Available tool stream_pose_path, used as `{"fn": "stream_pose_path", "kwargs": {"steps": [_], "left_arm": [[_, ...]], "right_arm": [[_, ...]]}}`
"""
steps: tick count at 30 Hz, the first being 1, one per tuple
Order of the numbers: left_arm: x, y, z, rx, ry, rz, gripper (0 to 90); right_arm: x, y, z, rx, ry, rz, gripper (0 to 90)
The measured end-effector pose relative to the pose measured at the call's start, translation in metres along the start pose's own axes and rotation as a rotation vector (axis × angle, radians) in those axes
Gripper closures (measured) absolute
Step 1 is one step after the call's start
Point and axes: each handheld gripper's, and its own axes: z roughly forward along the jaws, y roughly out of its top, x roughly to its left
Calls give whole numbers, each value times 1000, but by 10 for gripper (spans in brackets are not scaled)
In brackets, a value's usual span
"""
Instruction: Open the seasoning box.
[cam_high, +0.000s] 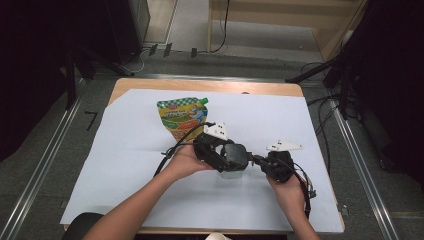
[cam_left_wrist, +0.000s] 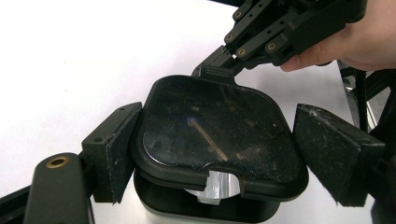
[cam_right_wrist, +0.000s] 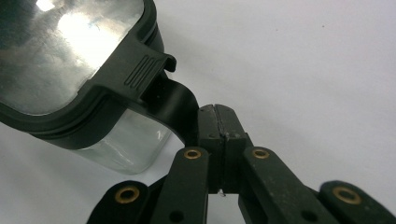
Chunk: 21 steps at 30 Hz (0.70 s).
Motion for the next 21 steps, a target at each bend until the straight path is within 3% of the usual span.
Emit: {"fn": "stream_pose_path", "kwargs": {"steps": [6,21], "left_arm": [[-3,3,-1,20,21,7,188],[-3,16,-2,-14,7,-26,195]], "right_arm": [[1,0,-1,-1,1,-4,900],[1,0,-1,-4,-4,-2,900]]}}
